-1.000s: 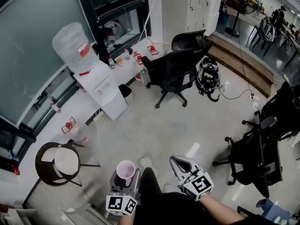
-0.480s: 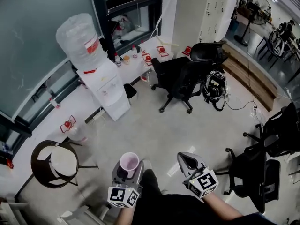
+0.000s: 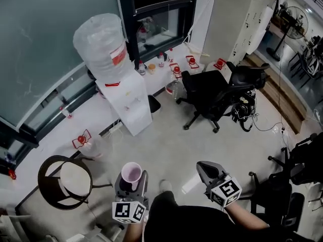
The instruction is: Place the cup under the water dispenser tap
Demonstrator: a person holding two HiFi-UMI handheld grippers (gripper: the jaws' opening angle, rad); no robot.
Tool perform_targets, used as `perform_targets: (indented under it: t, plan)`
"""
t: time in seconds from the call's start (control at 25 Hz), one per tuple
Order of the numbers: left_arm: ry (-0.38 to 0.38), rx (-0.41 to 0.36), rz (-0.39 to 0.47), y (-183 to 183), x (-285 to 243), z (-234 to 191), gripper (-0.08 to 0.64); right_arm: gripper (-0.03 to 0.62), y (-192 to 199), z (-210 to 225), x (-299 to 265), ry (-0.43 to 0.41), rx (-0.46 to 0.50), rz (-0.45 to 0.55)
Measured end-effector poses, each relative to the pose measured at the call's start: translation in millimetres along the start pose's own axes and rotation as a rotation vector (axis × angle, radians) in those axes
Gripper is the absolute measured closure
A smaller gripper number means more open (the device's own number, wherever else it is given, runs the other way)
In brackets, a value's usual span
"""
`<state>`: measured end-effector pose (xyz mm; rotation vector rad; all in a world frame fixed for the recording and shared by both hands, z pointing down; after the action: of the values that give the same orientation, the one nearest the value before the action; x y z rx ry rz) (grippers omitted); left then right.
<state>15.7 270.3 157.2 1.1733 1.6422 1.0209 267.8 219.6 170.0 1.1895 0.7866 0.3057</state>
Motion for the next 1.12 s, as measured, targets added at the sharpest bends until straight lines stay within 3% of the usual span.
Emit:
perform_targets:
  t: [0.48,0.84,1.12]
  plan:
    - [0.04,0.068,0.007,-17.0,-90.5,-66.7,0.262,0.594,-43.5,19.6,-93.1,0.013,0.05,-0.075]
    - [-0.033,0.109,-0.005,-4.3,-88.7,-97.0,0.262,0.595,-41.6,26.6,-124.7,-0.011,0.052,-0.133]
    - [-0.116,0.148,-0.025,0.0,-94.4,-105.4,0.262,0.594,-44.8,42.3,-166.0,-0.117,0.026,-0.176]
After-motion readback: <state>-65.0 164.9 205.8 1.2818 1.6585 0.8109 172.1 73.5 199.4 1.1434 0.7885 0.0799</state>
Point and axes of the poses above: the fingertips, and each gripper's own axes: x backward along the fingers, z to its right, y out of its underside, the point moved 3 cm from there along x, backward along the fingers, and after that the axes turned 1 degree about -z, right-handed, at the moved point
